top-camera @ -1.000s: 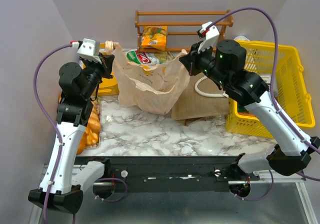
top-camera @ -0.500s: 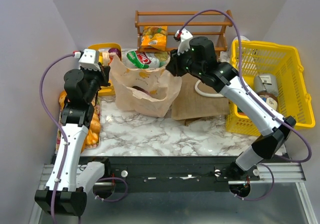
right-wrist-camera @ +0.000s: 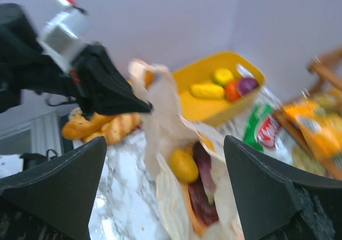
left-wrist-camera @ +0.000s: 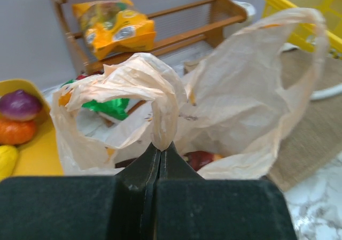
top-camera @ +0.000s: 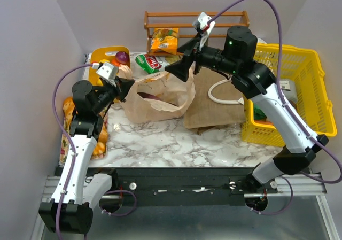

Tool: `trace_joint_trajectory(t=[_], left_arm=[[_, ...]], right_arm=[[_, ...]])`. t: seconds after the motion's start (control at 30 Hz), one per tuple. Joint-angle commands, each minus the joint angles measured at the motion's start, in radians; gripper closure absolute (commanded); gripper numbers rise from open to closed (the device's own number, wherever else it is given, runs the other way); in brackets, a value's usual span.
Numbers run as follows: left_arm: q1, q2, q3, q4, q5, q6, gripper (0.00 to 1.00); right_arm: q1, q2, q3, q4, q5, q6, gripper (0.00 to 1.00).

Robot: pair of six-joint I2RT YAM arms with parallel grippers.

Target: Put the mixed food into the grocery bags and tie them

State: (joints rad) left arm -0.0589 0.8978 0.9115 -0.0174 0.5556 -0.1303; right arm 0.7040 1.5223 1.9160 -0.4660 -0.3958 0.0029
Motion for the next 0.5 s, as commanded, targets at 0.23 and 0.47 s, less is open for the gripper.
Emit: trace_joint_trajectory(t=[0.23, 0.47], left_arm=[[0.007, 0.01, 0.027, -0.018, 0.374, 0.049, 1.0], [0.008, 0.023, 0.035, -0.039, 0.391, 0.058, 1.0]], right_arm=[[0.043, 0.274, 0.213, 0.161, -0.64, -0.195, 0.04], [0.048, 0.343, 0.239, 0.158, -0.655, -0.23, 0.09]])
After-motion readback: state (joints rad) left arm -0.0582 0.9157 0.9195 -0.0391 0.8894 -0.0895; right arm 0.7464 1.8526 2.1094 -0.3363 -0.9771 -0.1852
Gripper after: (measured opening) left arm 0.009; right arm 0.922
